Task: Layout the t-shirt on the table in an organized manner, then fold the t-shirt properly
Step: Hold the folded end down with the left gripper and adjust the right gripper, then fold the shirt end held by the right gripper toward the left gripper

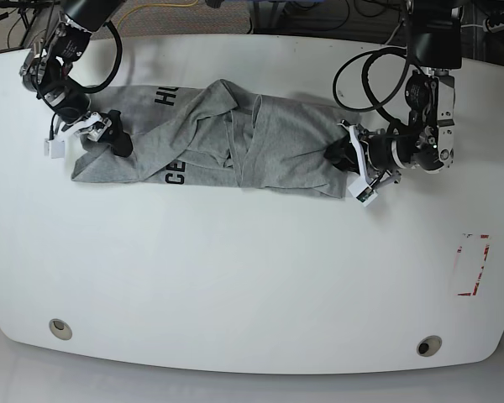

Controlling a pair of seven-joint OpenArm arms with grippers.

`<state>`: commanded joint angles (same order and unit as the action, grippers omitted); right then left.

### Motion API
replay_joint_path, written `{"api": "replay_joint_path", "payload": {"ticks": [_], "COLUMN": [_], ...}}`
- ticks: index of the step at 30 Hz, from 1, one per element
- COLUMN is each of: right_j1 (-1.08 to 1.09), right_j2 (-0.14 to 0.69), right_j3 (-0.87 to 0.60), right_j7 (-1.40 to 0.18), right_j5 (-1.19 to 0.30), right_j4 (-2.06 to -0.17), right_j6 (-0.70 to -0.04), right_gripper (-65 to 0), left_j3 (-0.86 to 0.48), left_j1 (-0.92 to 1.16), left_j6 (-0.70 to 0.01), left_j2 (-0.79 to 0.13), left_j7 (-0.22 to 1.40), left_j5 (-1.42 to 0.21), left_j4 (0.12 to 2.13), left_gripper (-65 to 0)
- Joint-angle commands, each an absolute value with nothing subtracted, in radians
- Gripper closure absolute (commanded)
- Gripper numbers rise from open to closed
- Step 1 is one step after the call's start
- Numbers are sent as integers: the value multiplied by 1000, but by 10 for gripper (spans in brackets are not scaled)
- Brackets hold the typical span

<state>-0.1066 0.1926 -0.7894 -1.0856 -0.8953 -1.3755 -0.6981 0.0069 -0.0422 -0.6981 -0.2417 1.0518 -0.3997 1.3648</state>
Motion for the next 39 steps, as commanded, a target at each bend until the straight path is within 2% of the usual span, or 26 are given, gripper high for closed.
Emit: {"api": "replay_joint_path", "payload": {"ticks": [4, 7, 10, 14, 17, 23, 30, 39], "right_j1": [-107, -105, -94, -67, -45, -36, -67, -114], "right_j2": [193, 193, 193, 188, 186, 179, 117, 45], "right_j3": [-788, -788, -786, -786, -786, -786, -779, -619], "right_j7": [-1084, -1081, -1066, -1066, -1066, -1066, -1087, -1093], "right_j5": [-895, -894, -875, -780, -704, -588, -469, -331], "right_j4": [-1376, -1376, -1376, -1376, -1376, -1449, -1689, -1951], "right_j6": [-698, -698, -698, -698, -698, -698, -698, -698], "right_gripper": [-533, -438, -306, -132, -43, -27, -27, -27], "left_j3": [7, 7, 7, 7, 8, 8, 8, 8], "left_j1": [-42, -42, -42, -42, -42, -44, -44, -53], "left_j6": [-698, -698, -698, -698, -698, -698, -698, -698], "left_j2": [-242, -242, -242, -242, -242, -240, -237, -236], "left_j7": [1052, 1052, 1052, 1052, 1052, 1052, 1052, 1052], "left_j5": [-400, -400, -400, -400, -400, -351, -277, -274], "left_j4": [1365, 1365, 1365, 1365, 1365, 1365, 1368, 1368], "left_gripper": [-132, -132, -132, -132, -132, -132, -132, -133]}}
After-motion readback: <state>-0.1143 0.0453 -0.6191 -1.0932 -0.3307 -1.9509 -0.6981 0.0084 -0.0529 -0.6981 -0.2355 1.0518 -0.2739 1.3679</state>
